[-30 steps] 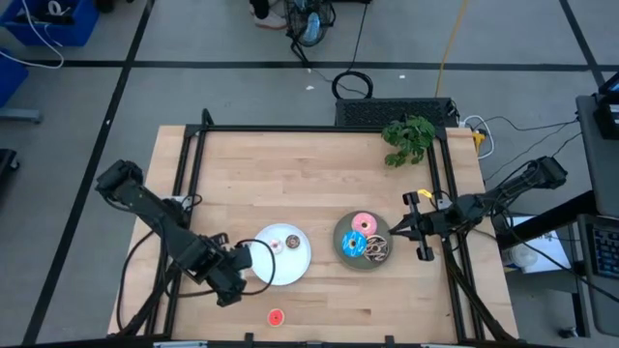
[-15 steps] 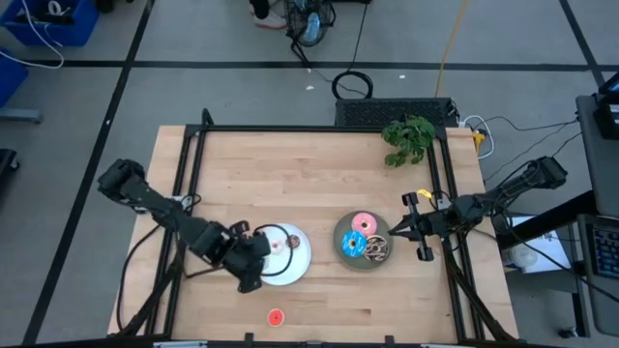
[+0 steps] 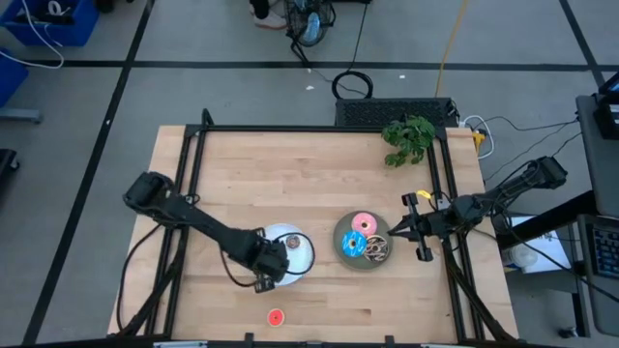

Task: Pick & Place donuts
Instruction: Put the small blue donut on the white plate, then put the small red donut on the white plate

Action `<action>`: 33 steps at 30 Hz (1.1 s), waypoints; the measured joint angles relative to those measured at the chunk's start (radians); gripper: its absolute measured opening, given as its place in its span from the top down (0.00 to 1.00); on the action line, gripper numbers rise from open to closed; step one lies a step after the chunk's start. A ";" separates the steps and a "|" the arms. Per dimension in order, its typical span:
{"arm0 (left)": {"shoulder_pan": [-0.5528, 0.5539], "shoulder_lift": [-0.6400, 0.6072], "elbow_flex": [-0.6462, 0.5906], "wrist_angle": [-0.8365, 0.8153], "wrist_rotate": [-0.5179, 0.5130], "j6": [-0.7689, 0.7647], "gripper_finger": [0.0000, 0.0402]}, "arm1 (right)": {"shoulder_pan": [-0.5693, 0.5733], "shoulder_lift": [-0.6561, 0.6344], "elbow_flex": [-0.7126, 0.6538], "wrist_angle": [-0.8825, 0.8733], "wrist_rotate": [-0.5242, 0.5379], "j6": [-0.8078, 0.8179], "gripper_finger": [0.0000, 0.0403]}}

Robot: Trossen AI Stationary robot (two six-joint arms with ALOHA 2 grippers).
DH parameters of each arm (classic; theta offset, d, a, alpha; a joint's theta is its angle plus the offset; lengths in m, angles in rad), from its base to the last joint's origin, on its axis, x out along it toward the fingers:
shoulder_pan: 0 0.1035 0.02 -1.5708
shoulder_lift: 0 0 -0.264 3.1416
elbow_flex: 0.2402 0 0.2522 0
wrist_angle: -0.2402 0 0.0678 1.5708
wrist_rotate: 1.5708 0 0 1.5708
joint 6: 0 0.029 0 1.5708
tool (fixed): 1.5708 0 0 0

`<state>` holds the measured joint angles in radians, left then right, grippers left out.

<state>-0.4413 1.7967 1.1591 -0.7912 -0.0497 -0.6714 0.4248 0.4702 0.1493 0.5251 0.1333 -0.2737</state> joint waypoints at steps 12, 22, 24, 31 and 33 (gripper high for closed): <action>0.001 0.057 0.019 0.008 0.053 0.064 0.71 | 0.000 0.000 0.000 0.000 0.000 -0.001 1.00; 0.002 0.054 0.131 -0.086 0.052 0.064 0.32 | 0.000 0.000 0.000 0.000 0.000 -0.001 1.00; 0.001 0.053 0.158 -0.121 0.054 0.065 0.29 | 0.000 0.000 0.000 0.000 0.000 -0.001 1.00; -0.023 0.053 0.294 -0.234 0.128 0.108 0.38 | 0.000 0.000 0.000 0.000 0.000 -0.001 1.00; -0.037 0.053 0.336 -0.259 0.128 0.115 0.44 | 0.000 0.000 0.000 0.000 0.000 -0.005 1.00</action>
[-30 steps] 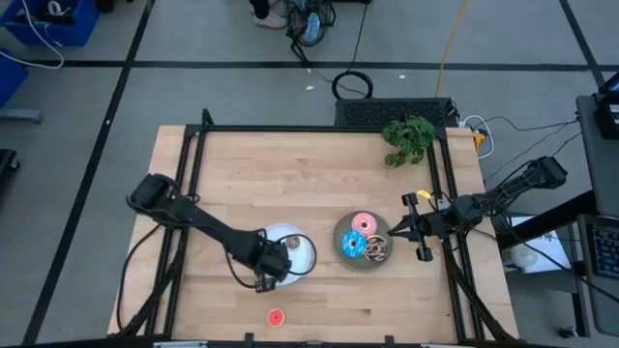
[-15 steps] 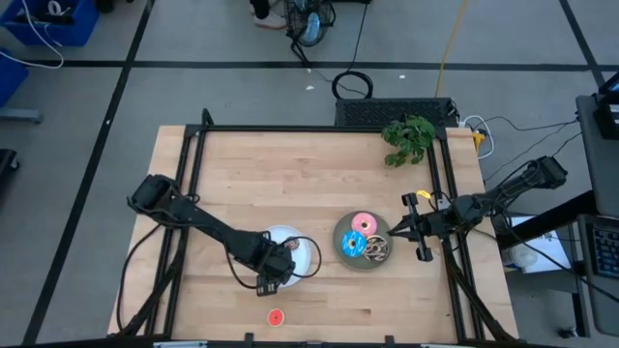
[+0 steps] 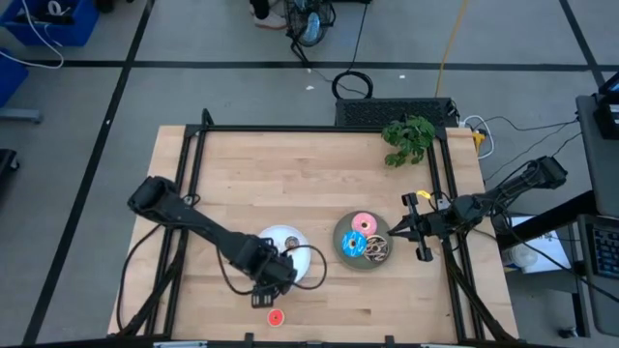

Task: Pick & Place donuts
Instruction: Put the small red donut on the white plate

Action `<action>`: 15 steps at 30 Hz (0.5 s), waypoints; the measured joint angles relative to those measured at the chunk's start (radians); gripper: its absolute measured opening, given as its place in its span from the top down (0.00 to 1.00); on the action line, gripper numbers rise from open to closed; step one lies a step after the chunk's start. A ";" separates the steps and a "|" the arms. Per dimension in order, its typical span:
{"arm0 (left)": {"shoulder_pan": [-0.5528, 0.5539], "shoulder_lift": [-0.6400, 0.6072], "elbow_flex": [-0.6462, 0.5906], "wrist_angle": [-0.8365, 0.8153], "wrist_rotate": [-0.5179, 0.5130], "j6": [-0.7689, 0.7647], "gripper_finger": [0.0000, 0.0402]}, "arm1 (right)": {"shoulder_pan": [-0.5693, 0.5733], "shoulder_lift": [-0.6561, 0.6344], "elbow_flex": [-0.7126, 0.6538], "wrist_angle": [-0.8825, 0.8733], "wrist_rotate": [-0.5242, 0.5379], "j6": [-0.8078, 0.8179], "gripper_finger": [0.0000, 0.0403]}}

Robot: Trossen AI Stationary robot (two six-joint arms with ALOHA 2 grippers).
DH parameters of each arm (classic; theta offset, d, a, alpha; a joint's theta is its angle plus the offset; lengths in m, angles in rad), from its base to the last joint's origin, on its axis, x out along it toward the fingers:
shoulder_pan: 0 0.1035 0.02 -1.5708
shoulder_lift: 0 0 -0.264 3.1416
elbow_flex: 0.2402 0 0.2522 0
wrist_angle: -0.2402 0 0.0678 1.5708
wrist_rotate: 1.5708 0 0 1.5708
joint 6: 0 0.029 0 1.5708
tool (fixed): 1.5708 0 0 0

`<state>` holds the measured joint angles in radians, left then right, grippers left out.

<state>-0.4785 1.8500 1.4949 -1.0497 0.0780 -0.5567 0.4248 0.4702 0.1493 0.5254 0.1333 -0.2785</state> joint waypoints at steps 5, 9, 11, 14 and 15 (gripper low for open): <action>-0.026 -0.001 0.087 -0.056 -0.014 -0.020 0.66 | 0.000 0.000 0.000 0.000 0.000 -0.004 1.00; -0.061 -0.002 0.121 -0.084 -0.006 0.009 0.87 | 0.000 0.000 0.000 0.000 0.000 -0.004 1.00; -0.077 -0.002 0.121 -0.091 0.004 0.056 0.96 | 0.000 0.000 0.000 0.000 0.000 -0.004 1.00; -0.099 -0.017 0.121 -0.094 -0.017 0.084 0.97 | 0.000 0.000 0.000 0.000 0.000 -0.004 1.00; -0.100 -0.020 0.122 -0.093 -0.021 0.084 0.96 | 0.000 0.000 0.000 0.000 0.000 -0.004 1.00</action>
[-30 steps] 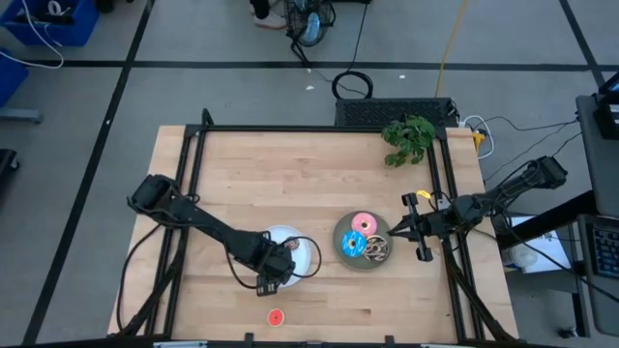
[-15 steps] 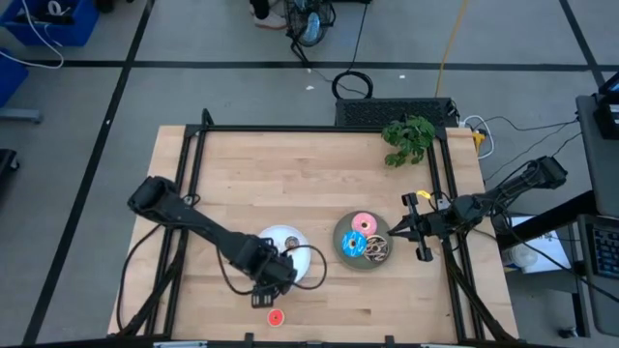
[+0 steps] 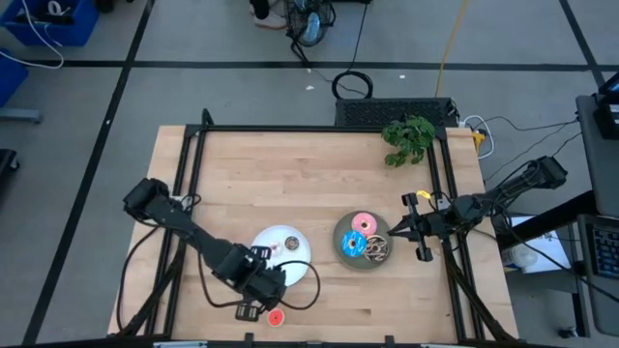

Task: Pick & Place donuts
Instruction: Put the small red donut on the white plate

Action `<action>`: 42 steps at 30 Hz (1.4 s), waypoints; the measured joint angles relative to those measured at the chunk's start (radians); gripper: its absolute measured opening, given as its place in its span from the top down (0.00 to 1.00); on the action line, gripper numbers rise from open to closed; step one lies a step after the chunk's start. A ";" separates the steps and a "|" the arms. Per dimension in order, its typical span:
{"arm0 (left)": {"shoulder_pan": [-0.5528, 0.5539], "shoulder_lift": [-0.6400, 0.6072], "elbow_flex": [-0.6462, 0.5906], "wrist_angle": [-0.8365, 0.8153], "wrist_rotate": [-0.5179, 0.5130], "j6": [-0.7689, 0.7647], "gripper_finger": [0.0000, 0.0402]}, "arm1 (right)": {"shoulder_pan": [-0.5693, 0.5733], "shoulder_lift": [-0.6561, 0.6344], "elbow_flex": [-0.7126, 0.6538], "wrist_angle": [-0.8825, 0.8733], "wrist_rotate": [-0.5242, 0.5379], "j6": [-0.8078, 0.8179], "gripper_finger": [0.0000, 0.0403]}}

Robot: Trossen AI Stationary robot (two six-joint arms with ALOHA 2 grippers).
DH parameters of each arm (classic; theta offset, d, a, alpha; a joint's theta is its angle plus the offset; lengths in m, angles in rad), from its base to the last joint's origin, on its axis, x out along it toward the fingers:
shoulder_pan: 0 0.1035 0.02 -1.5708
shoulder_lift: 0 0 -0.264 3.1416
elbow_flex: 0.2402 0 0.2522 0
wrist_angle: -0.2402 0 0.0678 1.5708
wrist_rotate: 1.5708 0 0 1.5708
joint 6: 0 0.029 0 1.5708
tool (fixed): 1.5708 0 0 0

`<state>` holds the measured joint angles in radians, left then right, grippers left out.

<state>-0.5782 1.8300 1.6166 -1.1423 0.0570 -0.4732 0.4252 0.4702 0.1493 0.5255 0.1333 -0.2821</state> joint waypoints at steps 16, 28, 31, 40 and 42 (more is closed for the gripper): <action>0.029 0.012 -0.001 0.041 -0.134 -0.202 0.98 | 0.000 0.001 0.000 0.001 0.000 0.000 1.00; -0.005 0.137 -0.002 0.250 0.009 -0.269 0.99 | 0.000 0.008 0.000 0.016 0.001 0.000 1.00; -0.020 0.182 -0.002 0.356 0.073 -0.233 0.99 | 0.000 0.010 0.000 0.016 0.001 0.000 1.00; -0.048 0.200 -0.001 0.383 0.017 -0.043 0.93 | 0.000 0.011 0.000 0.024 0.002 0.000 1.00; -0.062 0.202 -0.001 0.381 -0.028 -0.001 0.88 | 0.000 0.011 0.000 0.024 0.001 0.000 1.00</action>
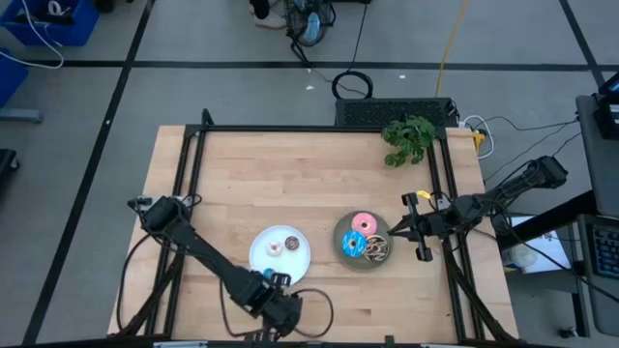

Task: Pick & Place donuts
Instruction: Put the small red donut on the white plate

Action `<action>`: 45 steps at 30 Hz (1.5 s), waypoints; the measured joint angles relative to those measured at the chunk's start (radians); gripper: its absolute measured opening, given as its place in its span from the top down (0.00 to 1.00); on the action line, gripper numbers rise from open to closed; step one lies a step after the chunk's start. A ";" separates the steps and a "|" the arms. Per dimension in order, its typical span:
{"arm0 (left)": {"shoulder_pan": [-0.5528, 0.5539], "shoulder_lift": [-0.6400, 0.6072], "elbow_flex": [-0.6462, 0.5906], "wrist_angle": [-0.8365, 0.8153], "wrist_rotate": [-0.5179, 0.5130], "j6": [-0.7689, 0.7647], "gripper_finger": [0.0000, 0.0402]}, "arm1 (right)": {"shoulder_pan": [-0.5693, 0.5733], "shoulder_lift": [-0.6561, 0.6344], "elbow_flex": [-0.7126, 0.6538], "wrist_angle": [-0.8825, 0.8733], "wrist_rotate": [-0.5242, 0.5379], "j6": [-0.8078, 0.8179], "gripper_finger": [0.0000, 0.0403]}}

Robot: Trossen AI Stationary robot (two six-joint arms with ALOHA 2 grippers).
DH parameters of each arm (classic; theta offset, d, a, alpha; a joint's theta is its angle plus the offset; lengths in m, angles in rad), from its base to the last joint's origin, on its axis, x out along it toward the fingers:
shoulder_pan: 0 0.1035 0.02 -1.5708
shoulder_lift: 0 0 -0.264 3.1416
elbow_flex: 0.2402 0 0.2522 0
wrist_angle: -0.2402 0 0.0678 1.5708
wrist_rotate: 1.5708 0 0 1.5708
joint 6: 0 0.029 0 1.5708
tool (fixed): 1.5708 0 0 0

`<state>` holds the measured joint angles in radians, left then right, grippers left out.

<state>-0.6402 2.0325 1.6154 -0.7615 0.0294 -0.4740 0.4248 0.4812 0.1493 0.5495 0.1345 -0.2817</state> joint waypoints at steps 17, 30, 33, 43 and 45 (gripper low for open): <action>-0.014 0.074 0.000 0.000 -0.022 0.026 0.40 | 0.000 0.008 0.000 -0.001 -0.002 0.000 1.00; -0.016 0.078 -0.002 -0.096 -0.031 0.047 0.49 | 0.000 0.008 0.000 -0.001 -0.004 0.000 1.00; -0.016 0.078 -0.002 -0.095 -0.031 0.047 0.52 | 0.000 0.008 0.000 -0.001 -0.004 0.006 1.00; -0.035 0.078 -0.002 -0.085 -0.052 0.032 0.50 | 0.000 0.008 0.000 -0.001 -0.005 0.007 1.00; -0.036 0.078 -0.002 -0.071 -0.058 0.032 0.49 | 0.000 0.008 0.000 -0.001 -0.005 0.008 1.00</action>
<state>-0.6765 2.1101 1.6135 -0.8326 -0.0284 -0.4423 0.4251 0.4896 0.1493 0.5487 0.1299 -0.2741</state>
